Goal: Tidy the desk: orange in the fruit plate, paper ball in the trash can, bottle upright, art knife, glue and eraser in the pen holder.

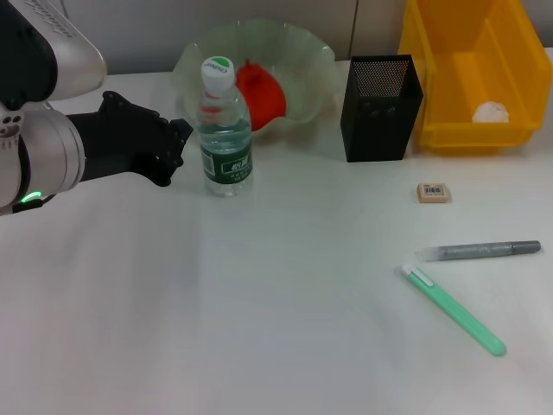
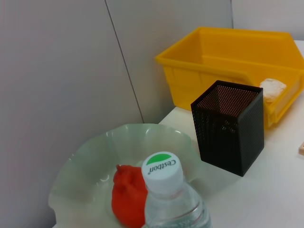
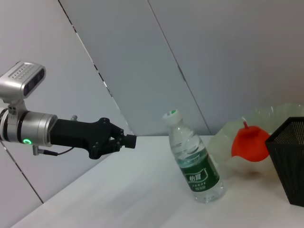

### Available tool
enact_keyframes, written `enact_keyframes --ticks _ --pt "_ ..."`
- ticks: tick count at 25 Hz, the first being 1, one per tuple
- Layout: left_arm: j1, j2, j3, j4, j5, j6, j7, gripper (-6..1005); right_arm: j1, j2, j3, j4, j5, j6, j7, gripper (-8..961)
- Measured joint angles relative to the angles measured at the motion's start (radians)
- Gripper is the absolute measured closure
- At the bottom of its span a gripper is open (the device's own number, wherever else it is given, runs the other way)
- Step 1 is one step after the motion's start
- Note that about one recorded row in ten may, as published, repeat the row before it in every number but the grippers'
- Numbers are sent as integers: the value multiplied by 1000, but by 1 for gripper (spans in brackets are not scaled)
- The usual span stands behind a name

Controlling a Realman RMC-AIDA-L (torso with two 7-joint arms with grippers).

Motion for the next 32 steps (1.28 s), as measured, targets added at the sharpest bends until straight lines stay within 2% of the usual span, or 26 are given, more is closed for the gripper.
enact_keyframes --ticks 12,20,32 --pt "9 -1 0 -1 0 -4 0 1000 14 6 0 8 -3 5 0 370" --pt "26 0 5 14 -1 7 10 1000 29 29 0 11 -5 39 33 371" --pt "26 -1 -3 -3 0 5 37 1001 38 40 0 11 -4 33 62 371"
